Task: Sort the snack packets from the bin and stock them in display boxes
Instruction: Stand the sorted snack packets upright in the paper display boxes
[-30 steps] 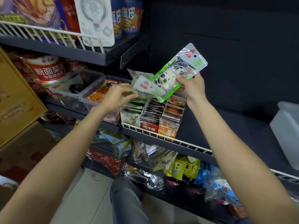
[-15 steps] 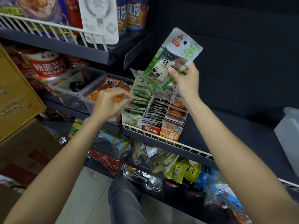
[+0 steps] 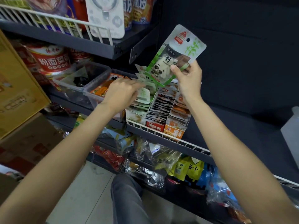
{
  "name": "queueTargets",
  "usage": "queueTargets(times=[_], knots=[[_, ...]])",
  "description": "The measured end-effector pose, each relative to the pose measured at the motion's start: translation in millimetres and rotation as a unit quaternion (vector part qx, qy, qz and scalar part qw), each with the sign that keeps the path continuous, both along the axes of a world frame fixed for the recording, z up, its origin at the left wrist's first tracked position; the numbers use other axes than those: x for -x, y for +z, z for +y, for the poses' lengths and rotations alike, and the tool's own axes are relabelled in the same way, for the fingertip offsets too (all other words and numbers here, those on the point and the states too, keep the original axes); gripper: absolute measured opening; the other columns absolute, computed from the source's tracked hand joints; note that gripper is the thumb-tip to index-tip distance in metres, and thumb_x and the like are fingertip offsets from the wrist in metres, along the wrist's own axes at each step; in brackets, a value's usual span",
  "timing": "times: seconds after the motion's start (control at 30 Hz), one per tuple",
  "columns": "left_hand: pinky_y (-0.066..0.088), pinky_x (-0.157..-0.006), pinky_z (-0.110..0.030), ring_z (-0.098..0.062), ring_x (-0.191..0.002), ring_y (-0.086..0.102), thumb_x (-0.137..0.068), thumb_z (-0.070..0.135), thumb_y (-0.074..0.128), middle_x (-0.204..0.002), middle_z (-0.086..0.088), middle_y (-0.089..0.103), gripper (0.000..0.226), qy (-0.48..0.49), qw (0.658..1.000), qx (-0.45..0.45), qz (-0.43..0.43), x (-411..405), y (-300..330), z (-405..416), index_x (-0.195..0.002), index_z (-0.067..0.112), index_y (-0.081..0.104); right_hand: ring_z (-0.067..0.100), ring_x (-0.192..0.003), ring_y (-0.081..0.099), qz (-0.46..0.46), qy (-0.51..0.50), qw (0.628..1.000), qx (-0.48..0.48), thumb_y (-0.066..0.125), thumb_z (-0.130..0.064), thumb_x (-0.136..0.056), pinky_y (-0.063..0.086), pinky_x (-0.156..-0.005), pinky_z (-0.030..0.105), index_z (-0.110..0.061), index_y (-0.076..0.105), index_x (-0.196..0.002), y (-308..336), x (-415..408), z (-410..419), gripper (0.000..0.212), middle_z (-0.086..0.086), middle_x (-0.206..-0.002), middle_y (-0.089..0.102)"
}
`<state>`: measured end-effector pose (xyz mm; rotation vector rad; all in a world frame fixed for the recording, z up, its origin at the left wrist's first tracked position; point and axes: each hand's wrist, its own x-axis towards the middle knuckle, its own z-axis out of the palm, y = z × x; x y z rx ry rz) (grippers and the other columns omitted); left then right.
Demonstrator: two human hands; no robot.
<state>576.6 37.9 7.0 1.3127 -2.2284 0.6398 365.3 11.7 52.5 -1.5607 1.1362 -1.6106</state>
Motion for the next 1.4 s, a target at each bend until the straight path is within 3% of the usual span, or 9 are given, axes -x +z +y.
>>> queueTargets(times=[0.17, 0.27, 0.6, 0.7, 0.77, 0.93, 1.1, 1.27, 1.4], knots=[[0.040, -0.063, -0.030, -0.030, -0.078, 0.064, -0.086, 0.014, 0.054, -0.083, -0.006, 0.069, 0.020, 0.106, 0.980, -0.148, -0.082, 16.1, 13.0, -2.3, -0.104, 0.021, 0.061, 0.002, -0.088, 0.062, -0.007, -0.004, 1.000, -0.003, 0.067, -0.003, -0.084, 0.055, -0.084, 0.028, -0.014, 0.058, -0.104, -3.3, 3.0, 2.2, 0.024, -0.008, -0.095, 0.064], [0.038, -0.060, -0.030, -0.030, -0.078, 0.065, -0.088, -0.001, 0.047, -0.085, -0.008, 0.069, 0.056, 0.117, 0.975, -0.139, -0.127, 20.9, 6.3, -5.2, -0.134, 0.031, 0.048, 0.001, -0.087, 0.062, -0.014, -0.006, 1.000, -0.005, 0.067, -0.003, -0.084, 0.055, -0.084, 0.026, -0.014, 0.058, -0.104, -2.7, 5.6, 3.2, 0.024, -0.010, -0.094, 0.064], [0.056, -0.068, -0.040, -0.031, -0.092, 0.067, -0.076, -0.010, 0.053, -0.108, -0.009, 0.070, 0.058, 0.024, 0.984, -0.172, -0.043, 12.7, -14.5, -19.6, -0.122, 0.023, 0.063, -0.008, -0.080, 0.062, -0.042, -0.037, 0.998, 0.000, 0.066, -0.005, -0.085, 0.051, -0.076, 0.014, -0.016, 0.059, -0.103, -3.6, 14.0, 3.3, 0.022, -0.010, -0.093, 0.065], [0.055, -0.070, -0.039, -0.030, -0.089, 0.062, -0.079, 0.010, 0.059, -0.097, -0.009, 0.067, 0.026, -0.062, 0.996, -0.052, 0.024, 4.9, -15.8, -9.7, -0.105, 0.011, 0.067, -0.007, -0.079, 0.062, -0.053, -0.038, 0.998, 0.003, 0.066, -0.004, -0.085, 0.051, -0.075, 0.015, -0.018, 0.059, -0.101, -2.7, 17.5, 2.1, 0.022, -0.008, -0.093, 0.065], [0.050, -0.083, -0.039, -0.027, -0.100, 0.056, -0.088, 0.033, 0.056, -0.108, -0.009, 0.062, 0.034, -0.068, 0.997, -0.001, 0.023, 3.6, -14.3, -8.1, -0.114, 0.012, 0.062, -0.005, -0.082, 0.063, -0.059, -0.039, 0.997, 0.003, 0.066, -0.004, -0.085, 0.051, -0.076, 0.016, -0.018, 0.058, -0.101, -1.9, 19.6, 1.0, 0.022, -0.007, -0.094, 0.065], [0.017, -0.115, -0.042, -0.025, -0.140, 0.027, -0.079, 0.078, 0.030, -0.150, -0.010, 0.033, 0.093, 0.005, 0.992, -0.125, -0.030, 14.7, 2.0, -16.1, -0.147, 0.014, 0.028, -0.004, -0.082, 0.063, -0.060, -0.003, 0.998, -0.005, 0.067, -0.002, -0.084, 0.054, -0.081, 0.024, -0.016, 0.059, -0.101, -1.8, 15.7, -2.8, 0.024, -0.009, -0.092, 0.065], [0.017, -0.114, -0.045, -0.026, -0.127, 0.045, -0.069, 0.085, 0.021, -0.134, -0.007, 0.051, 0.099, 0.058, 0.980, -0.172, -0.085, 15.7, 0.0, -19.1, -0.138, 0.017, 0.043, -0.001, -0.084, 0.063, -0.062, 0.017, 0.998, 0.008, 0.067, -0.001, -0.083, 0.054, -0.081, 0.023, -0.014, 0.059, -0.102, -0.2, 3.1, -11.1, 0.024, -0.008, -0.093, 0.064], [0.029, -0.108, -0.045, -0.026, -0.119, 0.054, -0.071, 0.071, 0.031, -0.130, -0.006, 0.057, 0.086, 0.046, 0.985, -0.144, -0.079, 12.5, -12.4, -9.7, -0.131, 0.014, 0.054, 0.003, -0.089, 0.060, 0.061, 0.030, 0.997, 0.027, 0.068, -0.002, -0.082, 0.049, -0.079, 0.015, -0.006, 0.066, -0.102, -18.0, -27.5, -23.2, 0.021, -0.005, -0.098, 0.065], [0.035, -0.104, -0.046, -0.027, -0.113, 0.058, -0.073, 0.069, 0.037, -0.125, -0.006, 0.062, 0.079, 0.044, 0.988, -0.127, -0.069, 11.4, -13.8, -6.8, -0.125, 0.014, 0.059, 0.013, -0.098, 0.056, 0.260, -0.024, 0.963, 0.069, 0.071, -0.011, -0.081, 0.049, -0.078, 0.030, -0.005, 0.070, -0.100, -36.8, -36.9, -39.5, 0.020, 0.003, -0.112, 0.062]])
